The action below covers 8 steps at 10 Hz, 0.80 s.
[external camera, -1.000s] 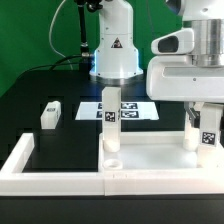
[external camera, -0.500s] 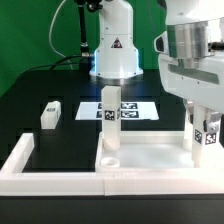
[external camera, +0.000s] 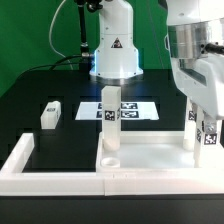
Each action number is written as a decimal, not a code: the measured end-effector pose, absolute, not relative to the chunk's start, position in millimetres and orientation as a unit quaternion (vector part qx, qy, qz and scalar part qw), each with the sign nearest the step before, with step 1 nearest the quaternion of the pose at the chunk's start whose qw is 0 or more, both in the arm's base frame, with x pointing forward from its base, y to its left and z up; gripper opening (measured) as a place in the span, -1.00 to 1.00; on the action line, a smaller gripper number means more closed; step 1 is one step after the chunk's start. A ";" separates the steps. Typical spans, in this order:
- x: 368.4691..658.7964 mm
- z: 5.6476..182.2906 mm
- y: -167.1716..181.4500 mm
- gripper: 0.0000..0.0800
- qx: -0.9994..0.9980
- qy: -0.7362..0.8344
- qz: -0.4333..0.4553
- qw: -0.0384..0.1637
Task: Assemble desk
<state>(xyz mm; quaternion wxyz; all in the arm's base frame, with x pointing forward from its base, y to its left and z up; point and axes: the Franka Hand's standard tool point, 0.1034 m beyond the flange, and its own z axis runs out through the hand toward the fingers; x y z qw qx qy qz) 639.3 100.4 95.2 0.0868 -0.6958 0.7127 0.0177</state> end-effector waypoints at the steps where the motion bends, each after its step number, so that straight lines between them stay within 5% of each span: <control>1: 638.6 94.9 96.7 -0.27 -0.645 0.758 0.029 0.092; 6: 636.7 94.9 87.7 -0.27 -0.555 0.826 0.026 0.095; 7: 636.3 93.8 87.8 0.10 -0.556 0.825 0.026 0.095; 8: 636.1 93.3 87.7 0.10 -0.556 0.825 0.026 0.094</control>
Offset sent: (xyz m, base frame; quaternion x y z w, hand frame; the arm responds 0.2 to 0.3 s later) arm -0.0032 -0.0028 -0.0049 0.0567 -0.0277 0.2412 0.9684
